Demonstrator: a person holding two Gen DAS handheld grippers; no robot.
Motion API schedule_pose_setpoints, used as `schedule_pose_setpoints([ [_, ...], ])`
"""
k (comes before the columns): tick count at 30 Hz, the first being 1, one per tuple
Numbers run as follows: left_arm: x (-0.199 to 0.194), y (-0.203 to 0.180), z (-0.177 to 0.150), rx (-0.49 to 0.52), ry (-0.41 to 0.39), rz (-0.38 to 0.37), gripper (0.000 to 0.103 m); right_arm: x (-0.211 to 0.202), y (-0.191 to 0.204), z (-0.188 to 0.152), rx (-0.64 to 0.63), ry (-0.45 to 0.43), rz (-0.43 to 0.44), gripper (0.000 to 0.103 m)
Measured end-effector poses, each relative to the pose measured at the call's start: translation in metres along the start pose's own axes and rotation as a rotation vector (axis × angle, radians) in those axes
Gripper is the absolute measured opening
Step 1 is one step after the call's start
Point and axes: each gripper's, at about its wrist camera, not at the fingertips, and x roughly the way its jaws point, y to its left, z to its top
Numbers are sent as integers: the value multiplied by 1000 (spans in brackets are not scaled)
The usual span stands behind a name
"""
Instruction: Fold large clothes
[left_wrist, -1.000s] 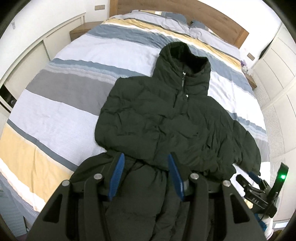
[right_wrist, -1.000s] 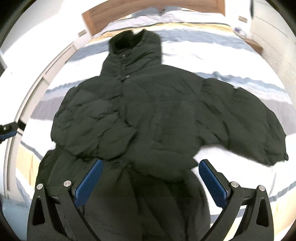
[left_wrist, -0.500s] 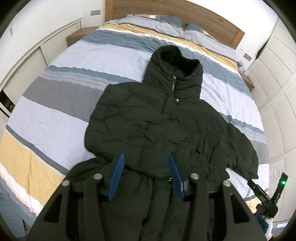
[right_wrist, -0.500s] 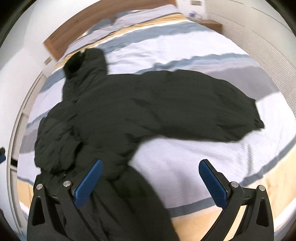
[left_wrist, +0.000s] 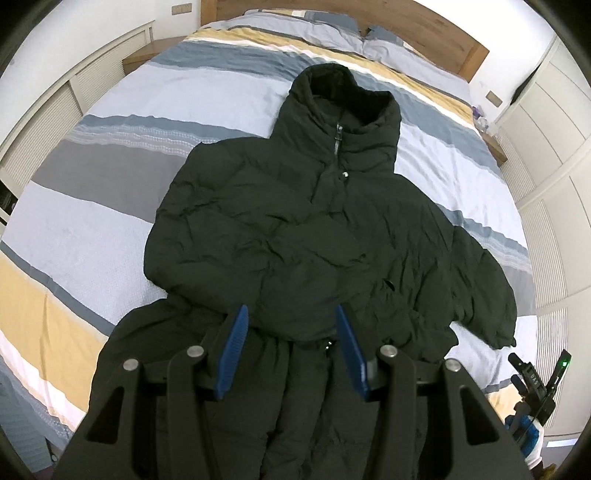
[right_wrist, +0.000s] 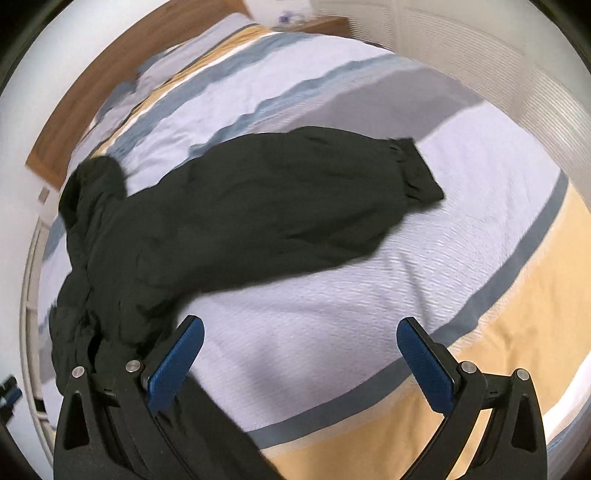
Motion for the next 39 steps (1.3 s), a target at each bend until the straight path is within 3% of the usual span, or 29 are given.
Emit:
schedule_pose_setpoints([
  [10,27,-2,-5,35,61,39,48,23,-70,8,209,-9,40,102],
  [15,48,-6,-10,41,101,37,48,43,-99,15,341,-5,113,102],
  [24,72,-8,-17,51,149,40,48,77,-107,41,497,-17,304,101],
  [31,83,2,-21,35,170,41,48,107,-110,60,638,-6,340,95],
  [32,84,3,-21,33,171,41,48,108,-108,64,643,-8,334,91],
  [34,85,7,-21,26,172,40,48,108,-105,68,641,-6,327,72],
  [35,86,10,-21,20,172,39,48,109,-103,72,640,-2,330,56],
  [37,86,14,-22,11,171,36,48,108,-97,78,629,6,337,43],
  [39,84,17,-22,4,168,30,48,104,-91,82,597,-1,330,22],
])
